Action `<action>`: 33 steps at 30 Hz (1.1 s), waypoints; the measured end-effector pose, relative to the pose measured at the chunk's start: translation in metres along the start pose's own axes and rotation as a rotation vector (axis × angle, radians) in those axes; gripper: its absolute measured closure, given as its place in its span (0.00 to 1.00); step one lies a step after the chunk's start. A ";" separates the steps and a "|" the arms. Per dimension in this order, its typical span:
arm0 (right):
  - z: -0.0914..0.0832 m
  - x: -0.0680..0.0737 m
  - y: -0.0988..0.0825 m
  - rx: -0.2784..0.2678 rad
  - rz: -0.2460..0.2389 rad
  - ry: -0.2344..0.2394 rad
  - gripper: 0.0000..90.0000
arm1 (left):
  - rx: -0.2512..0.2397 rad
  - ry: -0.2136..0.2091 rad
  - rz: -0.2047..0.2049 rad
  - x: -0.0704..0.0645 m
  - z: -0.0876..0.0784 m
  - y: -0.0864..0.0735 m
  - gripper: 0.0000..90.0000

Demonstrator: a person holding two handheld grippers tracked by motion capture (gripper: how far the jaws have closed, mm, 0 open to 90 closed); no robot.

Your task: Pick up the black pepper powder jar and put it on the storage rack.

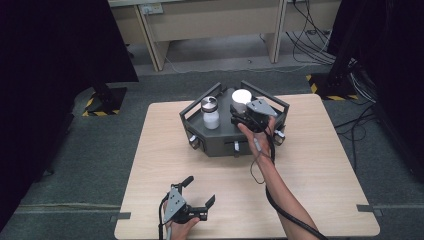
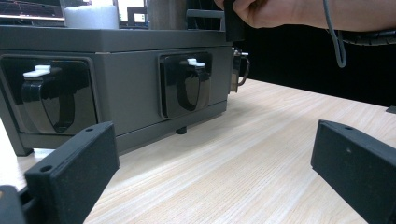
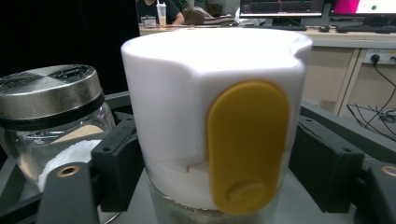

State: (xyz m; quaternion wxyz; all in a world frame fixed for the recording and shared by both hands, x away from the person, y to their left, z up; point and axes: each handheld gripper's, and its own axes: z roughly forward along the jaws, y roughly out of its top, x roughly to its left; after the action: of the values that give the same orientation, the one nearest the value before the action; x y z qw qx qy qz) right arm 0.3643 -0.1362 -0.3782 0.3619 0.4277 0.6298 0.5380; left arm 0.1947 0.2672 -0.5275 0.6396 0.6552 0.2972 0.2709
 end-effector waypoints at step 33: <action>-0.032 -0.001 0.002 -0.066 0.058 0.031 0.02 | 0.001 0.001 -0.002 -0.001 0.001 -0.001 0.00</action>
State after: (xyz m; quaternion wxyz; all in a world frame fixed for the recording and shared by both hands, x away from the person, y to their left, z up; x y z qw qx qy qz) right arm 0.3361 -0.1490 -0.3714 0.3501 0.4254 0.6045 0.5753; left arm 0.1944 0.2659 -0.5282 0.6395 0.6550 0.2983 0.2703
